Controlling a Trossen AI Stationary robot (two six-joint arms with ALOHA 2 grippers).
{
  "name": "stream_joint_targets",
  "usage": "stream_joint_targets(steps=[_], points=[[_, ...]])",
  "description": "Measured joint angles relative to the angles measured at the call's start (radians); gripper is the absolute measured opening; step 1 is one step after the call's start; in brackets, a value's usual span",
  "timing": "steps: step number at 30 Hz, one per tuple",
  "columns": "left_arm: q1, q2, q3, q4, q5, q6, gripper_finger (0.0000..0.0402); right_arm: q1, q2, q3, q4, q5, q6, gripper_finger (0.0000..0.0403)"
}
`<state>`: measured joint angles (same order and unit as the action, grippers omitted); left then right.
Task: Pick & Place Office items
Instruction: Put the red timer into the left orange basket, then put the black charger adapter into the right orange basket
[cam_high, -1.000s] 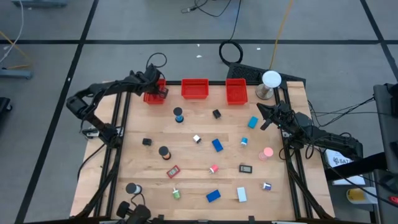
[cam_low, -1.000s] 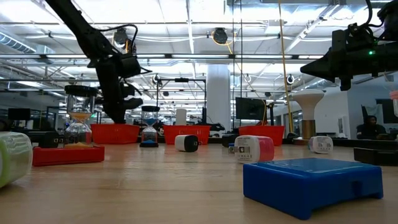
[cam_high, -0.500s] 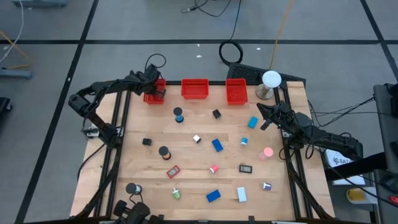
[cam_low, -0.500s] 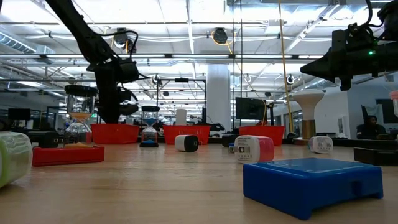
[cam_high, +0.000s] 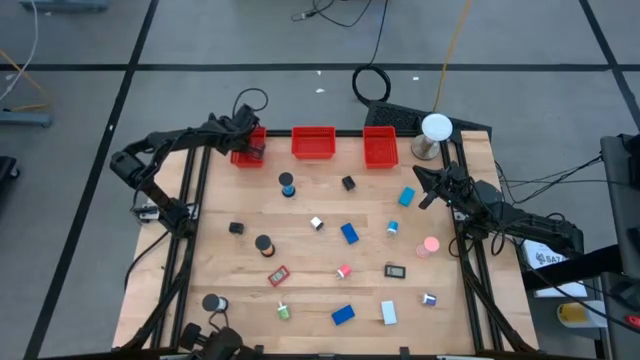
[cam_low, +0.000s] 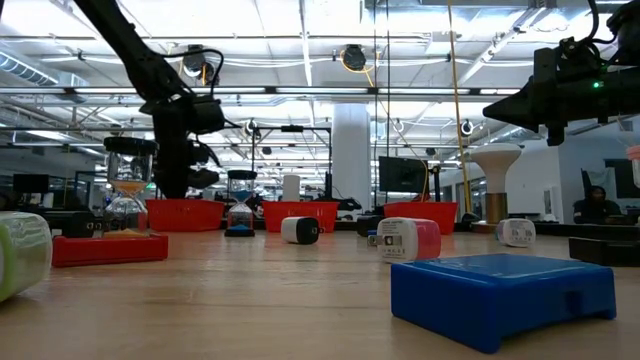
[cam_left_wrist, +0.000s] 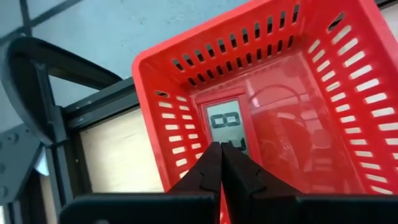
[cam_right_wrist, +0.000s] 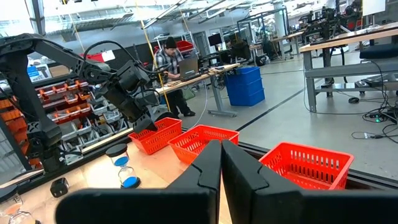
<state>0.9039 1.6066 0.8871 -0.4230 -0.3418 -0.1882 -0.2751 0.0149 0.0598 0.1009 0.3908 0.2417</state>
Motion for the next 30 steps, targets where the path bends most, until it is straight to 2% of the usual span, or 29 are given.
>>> stream_joint_targets(steps=[7,9,11,16,21,27,30], points=[[-0.048,-0.037,0.0,0.033,0.002,0.004,0.0004,0.0,0.0,0.0,0.0,0.0,0.0,0.0004],[-0.067,-0.064,-0.028,0.093,0.017,0.008,0.0006,0.0,0.0,0.0,0.0,0.0,0.0,0.0004],[-0.08,-0.111,-0.095,0.204,0.051,0.005,0.0003,0.0,0.0,0.0,0.0,0.0,0.0,0.0004],[-0.122,-0.228,-0.308,0.619,0.21,-0.001,0.0007,0.0,0.0,0.0,0.0,0.0,0.0,0.0004],[-0.178,-0.331,-0.439,0.907,0.346,0.036,0.0009,0.0,0.0,0.0,0.0,0.0,0.0,0.0004],[-0.262,-0.362,-0.564,1.245,0.455,0.01,0.001,0.0,0.0,0.0,0.0,0.0,0.0,0.0004],[-0.319,-0.362,-0.608,1.342,0.488,0.012,0.001,0.0,0.0,0.0,0.0,0.0,0.0,0.0004]])
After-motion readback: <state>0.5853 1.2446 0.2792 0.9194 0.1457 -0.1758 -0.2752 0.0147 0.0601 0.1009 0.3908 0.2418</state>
